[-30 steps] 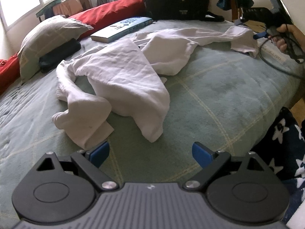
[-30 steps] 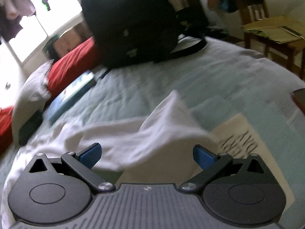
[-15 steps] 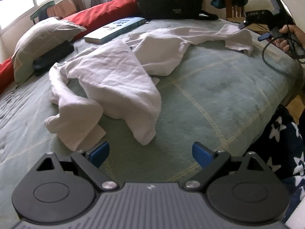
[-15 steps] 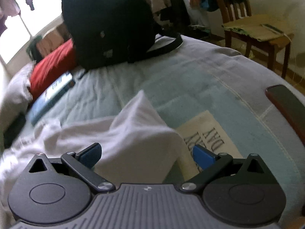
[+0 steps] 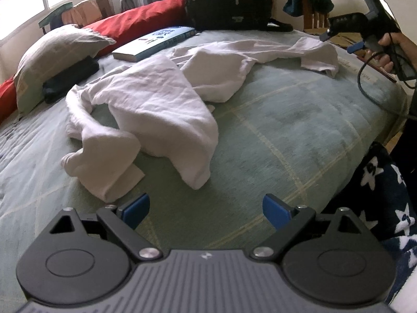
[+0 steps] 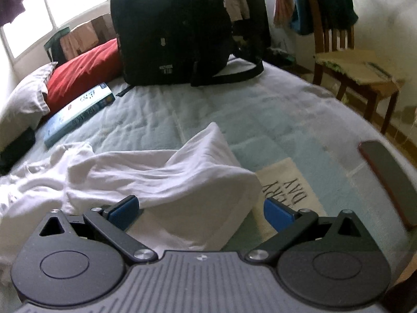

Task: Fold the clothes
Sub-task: 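Move the open right gripper over the shirt toward a ribbed sleeve cuff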

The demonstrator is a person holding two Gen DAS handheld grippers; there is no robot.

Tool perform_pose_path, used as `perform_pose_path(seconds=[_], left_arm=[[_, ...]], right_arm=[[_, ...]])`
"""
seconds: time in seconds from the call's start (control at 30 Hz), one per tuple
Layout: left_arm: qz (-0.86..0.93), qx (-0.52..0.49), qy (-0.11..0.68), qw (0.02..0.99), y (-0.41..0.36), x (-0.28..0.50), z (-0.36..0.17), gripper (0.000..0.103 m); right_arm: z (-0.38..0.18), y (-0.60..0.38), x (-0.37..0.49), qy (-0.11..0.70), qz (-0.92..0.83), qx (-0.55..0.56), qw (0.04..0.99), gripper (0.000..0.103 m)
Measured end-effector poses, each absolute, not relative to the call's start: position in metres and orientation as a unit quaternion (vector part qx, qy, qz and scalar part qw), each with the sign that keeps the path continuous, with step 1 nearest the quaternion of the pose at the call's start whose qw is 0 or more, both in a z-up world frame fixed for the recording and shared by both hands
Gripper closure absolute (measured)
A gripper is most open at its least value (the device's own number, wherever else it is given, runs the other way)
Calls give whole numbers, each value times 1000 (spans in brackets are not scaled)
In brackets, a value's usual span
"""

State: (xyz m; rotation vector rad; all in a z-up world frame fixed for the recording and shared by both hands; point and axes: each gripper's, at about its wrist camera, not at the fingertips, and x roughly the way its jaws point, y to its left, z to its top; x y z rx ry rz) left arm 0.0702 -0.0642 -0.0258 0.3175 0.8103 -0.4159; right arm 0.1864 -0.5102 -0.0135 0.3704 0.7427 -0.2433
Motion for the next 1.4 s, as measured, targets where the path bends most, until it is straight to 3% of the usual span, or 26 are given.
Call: perform_pose_path(seconds=[0.7,1.4], left_arm=[[-226,201,390,870,-121,80,-24,9],[-215,201,396,870,-124,92,-22,9]], right_arm=[[0,-489,163,321,-50,166,931,0],[6,-485,163,300,-44,157,940,0]])
